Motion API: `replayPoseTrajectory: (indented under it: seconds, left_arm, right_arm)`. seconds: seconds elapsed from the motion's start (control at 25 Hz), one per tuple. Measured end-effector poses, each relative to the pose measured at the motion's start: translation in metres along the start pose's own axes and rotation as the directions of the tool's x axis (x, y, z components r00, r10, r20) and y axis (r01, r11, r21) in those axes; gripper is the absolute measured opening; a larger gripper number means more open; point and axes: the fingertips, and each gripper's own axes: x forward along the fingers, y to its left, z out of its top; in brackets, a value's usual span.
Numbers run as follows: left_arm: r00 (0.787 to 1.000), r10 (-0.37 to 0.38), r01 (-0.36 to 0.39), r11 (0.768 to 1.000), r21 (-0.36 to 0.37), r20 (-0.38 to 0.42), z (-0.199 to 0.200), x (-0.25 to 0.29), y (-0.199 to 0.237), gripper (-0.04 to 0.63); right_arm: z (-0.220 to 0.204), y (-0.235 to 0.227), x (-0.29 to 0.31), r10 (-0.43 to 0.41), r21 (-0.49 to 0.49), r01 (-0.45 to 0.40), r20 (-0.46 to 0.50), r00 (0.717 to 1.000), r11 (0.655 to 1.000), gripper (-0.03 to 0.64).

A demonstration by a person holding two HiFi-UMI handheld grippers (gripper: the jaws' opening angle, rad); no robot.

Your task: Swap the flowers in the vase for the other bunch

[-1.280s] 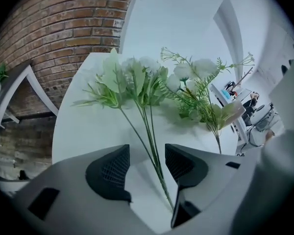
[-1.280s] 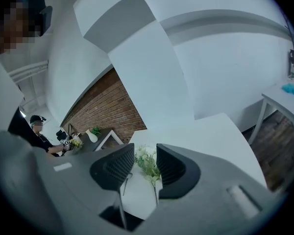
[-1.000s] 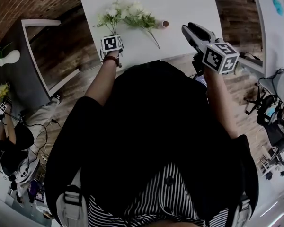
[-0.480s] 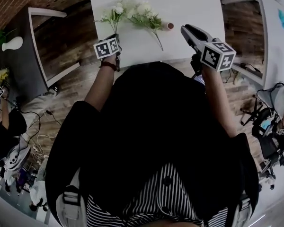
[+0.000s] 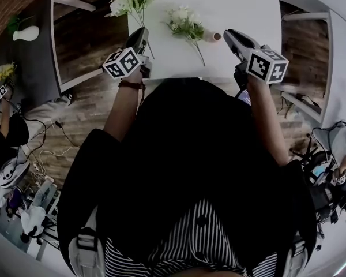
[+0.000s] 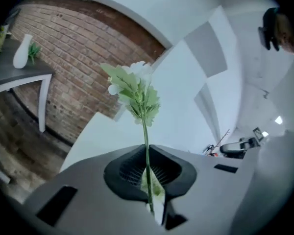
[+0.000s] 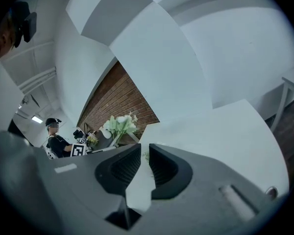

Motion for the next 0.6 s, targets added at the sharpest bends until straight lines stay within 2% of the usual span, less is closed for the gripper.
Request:
replayPoseTrajectory:
  seconds: [0.08, 0.2, 0.28, 0.4, 0.6]
  left_arm:
    - [0.992, -0.119, 0.117, 0.992, 0.057, 0.041, 0.018, 0.008, -0.038, 0.023]
    - [0.954, -0.292, 0.281, 0.950, 0.137, 0.068, 0.028, 0.022, -0.107, 0.021]
    - [0.915, -0.398, 0.381, 0.906, 0.183, 0.065, 0.030, 0.032, -0.152, 0.020]
    - [0.844, -0.533, 0.516, 0.836, 0.187, 0.056, 0.035, 0.051, -0.190, 0.020]
    - [0.755, -0.655, 0.633, 0.742, 0.220, 0.037, 0.013, 0.086, -0.223, 0.020]
  right_arm:
    - [0.000, -0.005, -0.003, -0.011, 0.012, 0.011, 0.016, 1.000, 1.000, 0.049]
    - [-0.003, -0.017, -0.022, -0.027, 0.035, 0.026, 0.034, 0.999, 0.999, 0.043]
    - [-0.007, -0.026, -0.039, -0.050, 0.054, 0.047, 0.047, 0.998, 0.997, 0.037]
    - [-0.014, -0.032, -0.053, -0.080, 0.082, 0.074, 0.068, 0.994, 0.994, 0.032]
    - [-0.031, -0.054, -0.082, -0.128, 0.109, 0.121, 0.064, 0.990, 0.987, 0.031]
